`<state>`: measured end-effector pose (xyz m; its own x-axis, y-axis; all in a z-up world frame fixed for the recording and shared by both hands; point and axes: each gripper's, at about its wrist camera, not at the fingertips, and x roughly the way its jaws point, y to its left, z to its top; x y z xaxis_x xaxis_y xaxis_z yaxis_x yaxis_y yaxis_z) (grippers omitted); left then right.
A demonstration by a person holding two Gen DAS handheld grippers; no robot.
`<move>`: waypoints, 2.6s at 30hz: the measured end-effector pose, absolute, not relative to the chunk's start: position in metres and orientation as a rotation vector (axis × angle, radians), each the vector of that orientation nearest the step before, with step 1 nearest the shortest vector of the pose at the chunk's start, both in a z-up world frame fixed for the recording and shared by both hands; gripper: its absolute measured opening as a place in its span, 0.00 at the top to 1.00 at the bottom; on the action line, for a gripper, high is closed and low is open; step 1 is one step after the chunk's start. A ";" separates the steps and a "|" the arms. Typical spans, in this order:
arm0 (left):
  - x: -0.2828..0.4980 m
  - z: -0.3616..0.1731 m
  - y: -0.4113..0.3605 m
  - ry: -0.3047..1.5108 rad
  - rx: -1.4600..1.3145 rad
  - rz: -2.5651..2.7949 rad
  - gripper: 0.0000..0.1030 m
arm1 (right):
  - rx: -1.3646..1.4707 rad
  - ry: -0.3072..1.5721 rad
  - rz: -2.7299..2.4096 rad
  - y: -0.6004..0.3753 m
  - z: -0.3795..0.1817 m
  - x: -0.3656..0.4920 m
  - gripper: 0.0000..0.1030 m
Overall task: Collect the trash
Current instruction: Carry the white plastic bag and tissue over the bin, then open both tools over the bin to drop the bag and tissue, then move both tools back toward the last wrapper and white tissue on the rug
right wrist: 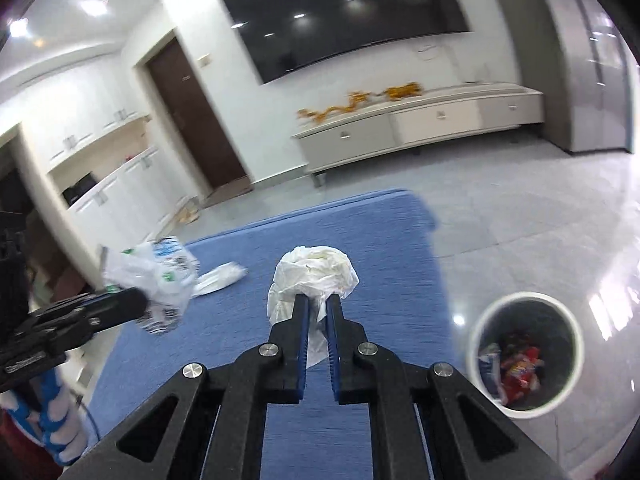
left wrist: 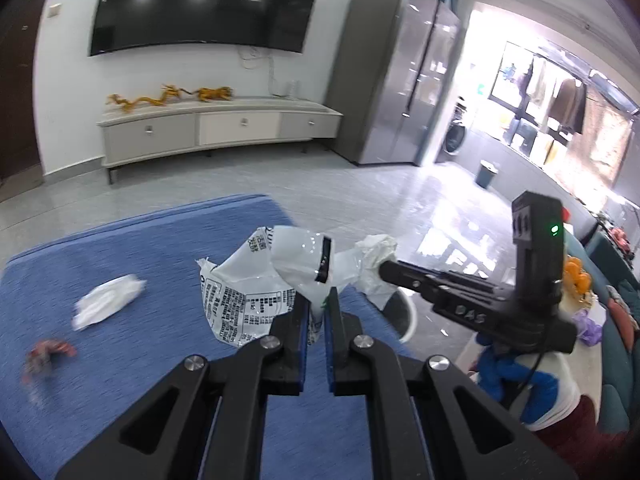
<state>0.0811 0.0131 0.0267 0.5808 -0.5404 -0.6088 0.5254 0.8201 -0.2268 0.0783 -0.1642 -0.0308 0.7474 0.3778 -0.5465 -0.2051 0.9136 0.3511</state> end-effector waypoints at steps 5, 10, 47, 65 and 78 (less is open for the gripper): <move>0.107 0.022 -0.042 0.772 -0.020 -0.687 0.94 | 0.302 0.641 0.183 -0.209 -0.035 0.078 0.91; 0.134 0.007 -0.095 0.846 -0.043 -0.743 0.94 | 0.331 0.649 0.022 -0.256 -0.047 0.083 0.91; 0.274 -0.144 -0.268 1.223 -0.170 -0.804 0.54 | 0.505 0.903 -0.379 -0.380 -0.172 0.142 0.74; 0.174 0.019 -0.114 0.760 -0.047 -0.561 0.54 | 0.347 0.632 -0.201 -0.296 -0.029 0.102 0.73; 0.055 0.083 0.070 0.459 -0.031 -0.087 0.33 | 0.131 0.492 0.117 -0.161 0.050 0.054 0.42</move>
